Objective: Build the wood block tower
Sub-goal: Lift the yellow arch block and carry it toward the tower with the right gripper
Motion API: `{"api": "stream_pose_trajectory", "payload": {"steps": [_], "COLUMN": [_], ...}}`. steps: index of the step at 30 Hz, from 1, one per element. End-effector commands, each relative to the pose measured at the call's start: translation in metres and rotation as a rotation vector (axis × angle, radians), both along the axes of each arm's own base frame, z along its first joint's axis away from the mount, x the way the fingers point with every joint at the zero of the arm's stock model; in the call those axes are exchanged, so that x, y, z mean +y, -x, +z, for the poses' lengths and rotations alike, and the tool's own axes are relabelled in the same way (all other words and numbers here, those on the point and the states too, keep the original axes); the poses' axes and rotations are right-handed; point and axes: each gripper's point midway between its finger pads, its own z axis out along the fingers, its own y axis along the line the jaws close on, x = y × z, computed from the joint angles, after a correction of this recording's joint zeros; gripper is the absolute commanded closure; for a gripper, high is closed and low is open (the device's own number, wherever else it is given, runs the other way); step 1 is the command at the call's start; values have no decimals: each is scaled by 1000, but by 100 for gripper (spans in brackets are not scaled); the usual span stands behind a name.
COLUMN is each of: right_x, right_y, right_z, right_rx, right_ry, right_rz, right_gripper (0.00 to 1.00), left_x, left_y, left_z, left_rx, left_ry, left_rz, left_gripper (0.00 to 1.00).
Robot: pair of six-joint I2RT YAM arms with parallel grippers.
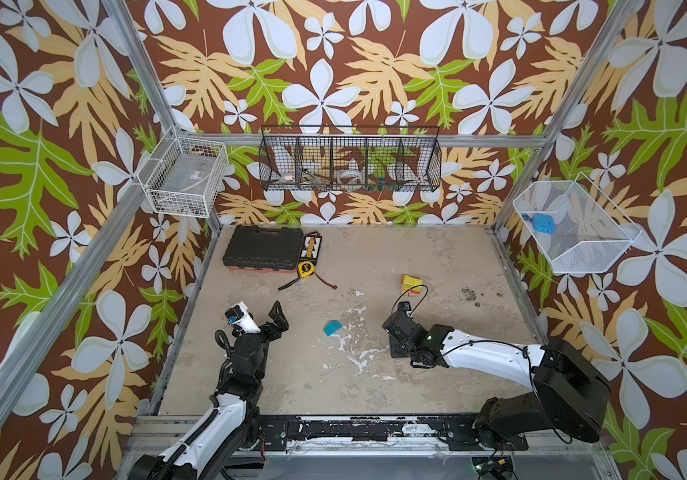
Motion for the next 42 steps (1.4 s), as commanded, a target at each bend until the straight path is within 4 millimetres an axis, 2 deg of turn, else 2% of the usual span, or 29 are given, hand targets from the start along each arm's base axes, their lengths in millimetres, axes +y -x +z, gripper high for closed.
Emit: {"api": "stream_pose_trajectory", "payload": {"steps": [1, 7, 13, 19, 23, 26, 29, 33, 37, 38, 40, 42], "right_x": [-1, -2, -15, -49, -64, -57, -43, -20, -17, -17, -19, -16], "right_y": [-2, -4, -5, -9, -9, -11, -14, -18, -19, -20, -22, -24], "right_z": [-3, -6, -10, 8, 3, -11, -22, -20, -13, -9, 4, 16], "right_rx": [-5, 1, 23, 0, 43, 55, 53, 22, -5, -13, -33, -48], "right_ry": [5, 34, 148, 475, 722, 805, 832, 874, 809, 762, 660, 529], "right_rz": [-12, -10, -20, -77, -75, -42, -6, 40, 24, 17, 1, 10], "right_gripper": [68, 86, 96, 98, 100, 100, 100, 100, 100, 97, 83, 77], "left_x": [-2, -1, -1, -2, 0, -1, -2, 0, -2, -1, -1, 0], "left_y": [-1, 0, 0, 0, 0, 0, -1, -1, -1, -1, -1, -1], "left_z": [5, 4, 4, 4, 4, 4, 5, 4, 4, 4, 4, 4], "left_rx": [-21, -20, -22, -22, -23, -22, -23, -21, -18, -20, -20, -20], "left_ry": [8, 9, 9, 10, 10, 9, 9, 9, 8, 8, 7, 8], "left_rz": [-11, -6, -4, -12, -2, -5, -9, -2, -8, -7, -3, -1], "left_gripper": [0, 0, 0, 0, 0, 0, 0, 0, 0, 0, 0, 0]}}
